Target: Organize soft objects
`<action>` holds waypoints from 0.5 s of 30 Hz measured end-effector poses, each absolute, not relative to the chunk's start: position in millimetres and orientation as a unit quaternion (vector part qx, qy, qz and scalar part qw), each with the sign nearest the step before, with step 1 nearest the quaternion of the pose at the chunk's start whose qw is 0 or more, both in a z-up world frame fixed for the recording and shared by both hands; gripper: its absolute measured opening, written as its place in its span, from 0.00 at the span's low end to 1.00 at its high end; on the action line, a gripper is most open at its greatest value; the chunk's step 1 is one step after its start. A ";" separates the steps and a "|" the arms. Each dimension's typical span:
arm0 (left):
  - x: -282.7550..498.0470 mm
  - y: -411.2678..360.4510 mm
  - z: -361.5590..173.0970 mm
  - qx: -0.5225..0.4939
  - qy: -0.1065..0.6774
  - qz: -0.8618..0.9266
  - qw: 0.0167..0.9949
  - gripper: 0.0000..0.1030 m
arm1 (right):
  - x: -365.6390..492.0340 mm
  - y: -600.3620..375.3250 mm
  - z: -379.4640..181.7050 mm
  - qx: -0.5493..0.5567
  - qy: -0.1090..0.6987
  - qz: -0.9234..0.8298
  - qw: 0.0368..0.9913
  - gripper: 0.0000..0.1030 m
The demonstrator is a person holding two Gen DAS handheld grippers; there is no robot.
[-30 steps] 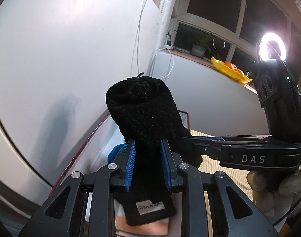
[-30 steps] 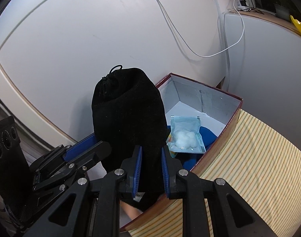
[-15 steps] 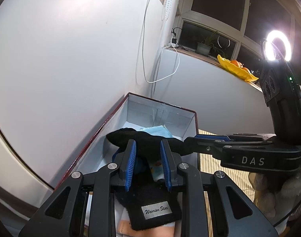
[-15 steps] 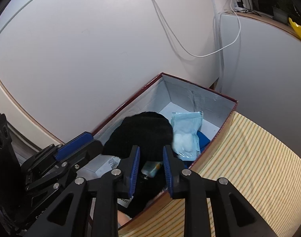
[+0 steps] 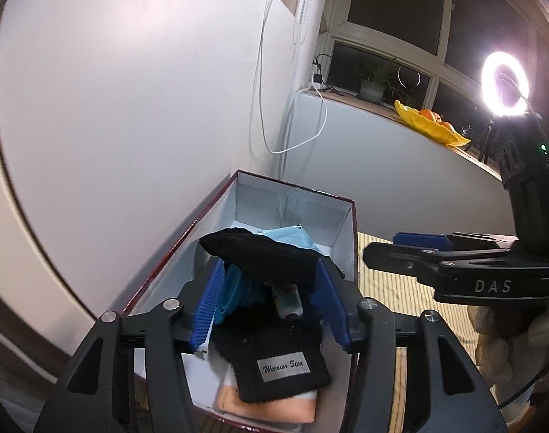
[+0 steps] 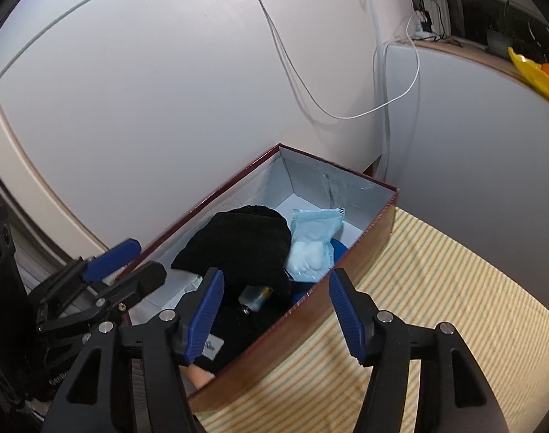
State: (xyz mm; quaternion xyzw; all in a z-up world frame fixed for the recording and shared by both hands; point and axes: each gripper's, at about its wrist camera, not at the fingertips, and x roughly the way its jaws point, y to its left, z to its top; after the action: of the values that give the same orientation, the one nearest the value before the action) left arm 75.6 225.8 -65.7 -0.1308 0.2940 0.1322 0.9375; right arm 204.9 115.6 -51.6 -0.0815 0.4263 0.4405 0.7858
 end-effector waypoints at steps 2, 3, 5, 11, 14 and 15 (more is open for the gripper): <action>71.6 222.9 -64.4 -0.133 0.294 0.130 0.938 0.60 | 200.8 108.1 -50.4 -0.079 0.421 0.438 0.790 0.60; 69.2 221.2 -63.7 -0.132 0.293 0.129 0.938 0.61 | 198.6 102.4 -49.6 -0.073 0.420 0.437 0.792 0.61; 63.4 216.6 -62.2 -0.126 0.292 0.132 0.939 0.61 | 196.3 93.4 -49.4 -0.061 0.419 0.438 0.793 0.62; 45.7 205.0 -56.2 -0.121 0.288 0.132 0.941 0.65 | 183.3 62.6 -45.7 -0.039 0.408 0.430 0.804 0.63; 37.1 199.8 -54.3 -0.121 0.285 0.134 0.941 0.65 | 175.8 51.8 -44.0 -0.036 0.400 0.429 0.809 0.68; 34.1 198.4 -53.7 -0.122 0.284 0.134 0.942 0.66 | 172.2 48.3 -42.9 -0.039 0.395 0.426 0.813 0.68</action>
State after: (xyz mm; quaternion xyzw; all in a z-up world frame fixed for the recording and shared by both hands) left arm 34.1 198.4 -53.7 -0.1218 0.2840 0.1345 0.9415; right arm 172.2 48.3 -42.9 -0.0395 0.3945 0.4258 0.8133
